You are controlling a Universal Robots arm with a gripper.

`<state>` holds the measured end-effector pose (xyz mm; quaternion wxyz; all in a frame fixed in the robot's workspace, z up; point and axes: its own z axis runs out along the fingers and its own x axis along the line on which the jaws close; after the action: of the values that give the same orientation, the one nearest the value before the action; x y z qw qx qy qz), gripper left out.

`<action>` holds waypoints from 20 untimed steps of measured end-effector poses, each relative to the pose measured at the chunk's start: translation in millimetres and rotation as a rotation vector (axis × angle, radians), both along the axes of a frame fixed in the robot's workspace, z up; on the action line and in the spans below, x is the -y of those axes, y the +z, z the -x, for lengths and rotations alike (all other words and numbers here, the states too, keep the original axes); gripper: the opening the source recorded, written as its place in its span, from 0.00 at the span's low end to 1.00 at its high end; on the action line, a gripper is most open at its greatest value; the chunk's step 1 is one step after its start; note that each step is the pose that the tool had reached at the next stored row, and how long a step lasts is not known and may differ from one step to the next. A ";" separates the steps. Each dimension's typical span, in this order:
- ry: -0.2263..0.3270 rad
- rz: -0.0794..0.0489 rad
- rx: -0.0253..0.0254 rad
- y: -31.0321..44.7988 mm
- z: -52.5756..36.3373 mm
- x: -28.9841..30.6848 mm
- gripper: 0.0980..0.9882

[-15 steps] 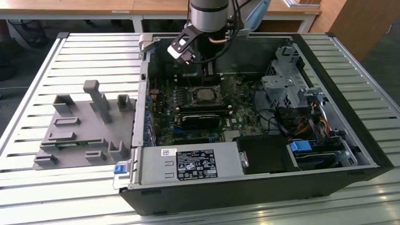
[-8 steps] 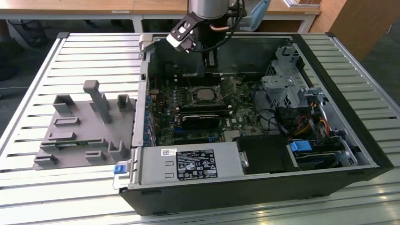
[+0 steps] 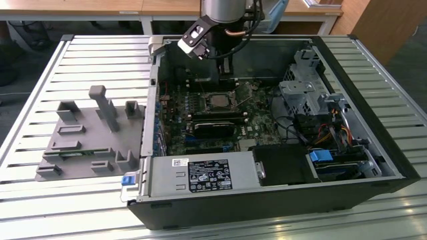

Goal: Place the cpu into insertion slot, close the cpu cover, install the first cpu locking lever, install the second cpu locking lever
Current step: 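Close the cpu cover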

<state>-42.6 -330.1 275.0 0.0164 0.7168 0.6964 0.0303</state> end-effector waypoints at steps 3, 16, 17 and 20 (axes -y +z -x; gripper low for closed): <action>0.000 -0.004 -0.0097 -0.2 -8.8 0.1 0.08; 0.035 -0.016 -0.0165 -4.0 -35.8 0.1 0.08; 0.035 -0.016 -0.0168 -4.2 -37.9 0.0 0.08; 0.035 -0.016 -0.0176 -4.4 -43.4 -0.2 0.08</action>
<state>0.8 -329.9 270.6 0.0040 0.7048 0.7088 0.0298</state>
